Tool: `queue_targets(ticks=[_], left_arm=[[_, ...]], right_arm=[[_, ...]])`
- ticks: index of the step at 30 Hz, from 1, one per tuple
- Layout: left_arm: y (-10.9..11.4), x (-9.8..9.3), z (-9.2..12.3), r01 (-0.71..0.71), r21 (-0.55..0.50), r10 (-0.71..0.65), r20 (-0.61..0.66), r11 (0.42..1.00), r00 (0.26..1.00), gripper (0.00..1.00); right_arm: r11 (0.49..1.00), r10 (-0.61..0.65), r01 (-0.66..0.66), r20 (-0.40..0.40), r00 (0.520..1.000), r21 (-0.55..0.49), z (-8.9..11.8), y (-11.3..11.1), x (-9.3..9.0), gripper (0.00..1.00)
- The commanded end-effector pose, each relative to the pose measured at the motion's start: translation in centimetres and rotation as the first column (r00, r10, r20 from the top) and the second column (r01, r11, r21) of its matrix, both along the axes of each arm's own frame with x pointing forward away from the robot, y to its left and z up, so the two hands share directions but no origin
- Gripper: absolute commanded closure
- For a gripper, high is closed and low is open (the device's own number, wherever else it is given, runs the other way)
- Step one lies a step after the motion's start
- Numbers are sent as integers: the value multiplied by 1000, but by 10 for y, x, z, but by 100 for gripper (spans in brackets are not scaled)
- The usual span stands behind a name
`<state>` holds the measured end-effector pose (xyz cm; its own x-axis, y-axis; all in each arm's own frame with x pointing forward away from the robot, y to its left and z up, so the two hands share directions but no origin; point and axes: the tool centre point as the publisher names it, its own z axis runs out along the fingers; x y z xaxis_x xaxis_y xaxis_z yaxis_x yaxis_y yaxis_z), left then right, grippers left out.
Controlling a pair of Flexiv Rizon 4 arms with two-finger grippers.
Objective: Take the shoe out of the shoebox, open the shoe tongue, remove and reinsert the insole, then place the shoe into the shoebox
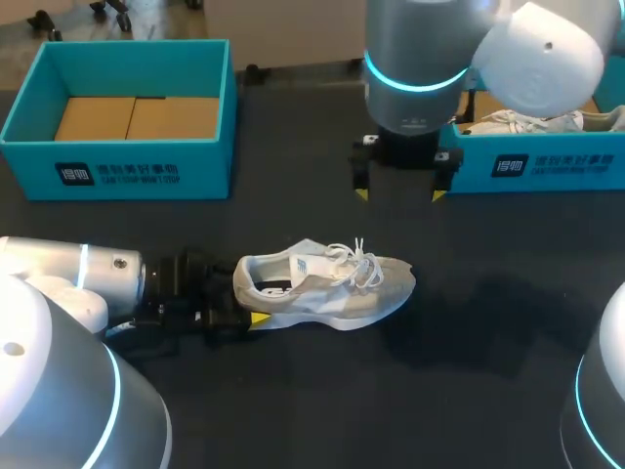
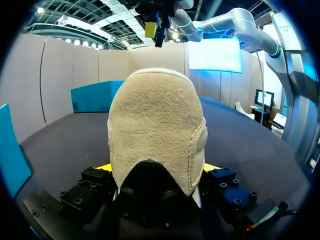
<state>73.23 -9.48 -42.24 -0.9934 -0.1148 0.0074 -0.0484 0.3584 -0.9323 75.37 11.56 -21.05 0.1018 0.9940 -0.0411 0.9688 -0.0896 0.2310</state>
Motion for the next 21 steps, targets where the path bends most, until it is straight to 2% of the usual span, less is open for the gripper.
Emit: queue_targets(ticks=[1,8,10,15,21], left_arm=[[0,-1,-3,1,5,-1,-1,1000,1000,100],[0,-1,-3,1,5,-1,-1,1000,1000,100],[0,-1,-3,1,5,-1,-1,1000,1000,100],[0,-1,-3,1,5,-1,-1,1000,1000,100],[0,-1,-3,1,5,-1,-1,1000,1000,100]], right_arm=[[997,-34,34,-8,999,-64,0,24,-7,0],[988,-66,59,-39,997,-143,-5,52,-23,0],[990,-70,66,-22,997,-121,-6,60,-28,0],[986,-79,75,-26,996,-149,-11,75,-37,0],[984,-112,109,-14,994,-141,-30,91,-52,0]])
